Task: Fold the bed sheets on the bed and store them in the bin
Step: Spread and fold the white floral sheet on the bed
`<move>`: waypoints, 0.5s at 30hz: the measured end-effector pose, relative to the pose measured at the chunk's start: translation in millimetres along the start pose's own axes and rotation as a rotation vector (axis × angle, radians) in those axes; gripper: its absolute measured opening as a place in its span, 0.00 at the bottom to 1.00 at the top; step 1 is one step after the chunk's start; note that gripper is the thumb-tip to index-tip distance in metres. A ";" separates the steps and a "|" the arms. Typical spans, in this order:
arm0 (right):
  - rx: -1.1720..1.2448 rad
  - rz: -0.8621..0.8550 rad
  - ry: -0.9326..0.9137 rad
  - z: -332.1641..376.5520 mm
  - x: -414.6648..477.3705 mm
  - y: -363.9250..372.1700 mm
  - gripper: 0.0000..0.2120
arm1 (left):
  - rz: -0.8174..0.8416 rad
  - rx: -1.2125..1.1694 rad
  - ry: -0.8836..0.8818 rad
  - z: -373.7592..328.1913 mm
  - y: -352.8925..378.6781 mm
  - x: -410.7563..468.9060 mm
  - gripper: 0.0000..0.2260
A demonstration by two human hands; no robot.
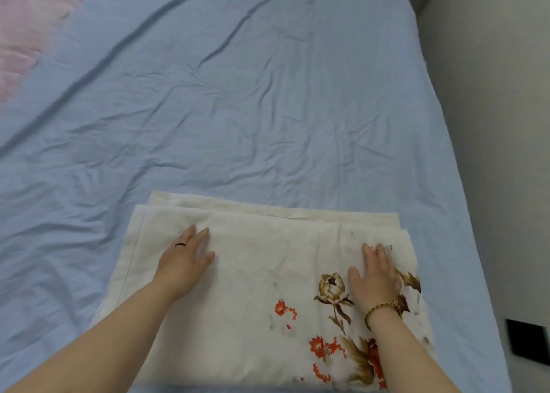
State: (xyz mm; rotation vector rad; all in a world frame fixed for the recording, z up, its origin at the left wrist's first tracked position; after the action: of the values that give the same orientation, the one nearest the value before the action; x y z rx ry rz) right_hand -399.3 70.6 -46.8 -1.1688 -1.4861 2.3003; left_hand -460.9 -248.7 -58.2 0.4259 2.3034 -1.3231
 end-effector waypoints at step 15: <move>-0.389 -0.064 -0.237 61.6 55.4 5.6 0.25 | -0.001 0.510 0.206 -25.2 -20.5 77.4 0.27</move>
State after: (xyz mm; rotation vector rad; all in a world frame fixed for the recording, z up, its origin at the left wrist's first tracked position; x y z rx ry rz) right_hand -477.6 53.2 -68.1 -0.9306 -2.0964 2.2328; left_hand -542.2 -233.5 -72.5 0.7523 2.0948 -1.9490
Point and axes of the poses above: each hand's wrist, its own x-axis towards the middle knuckle, its own y-axis out of the palm, z = x × y, the point moved 6 cm from there along x, towards the middle knuckle, and after that the axes turned 4 degrees about y, right-handed, at the moved point
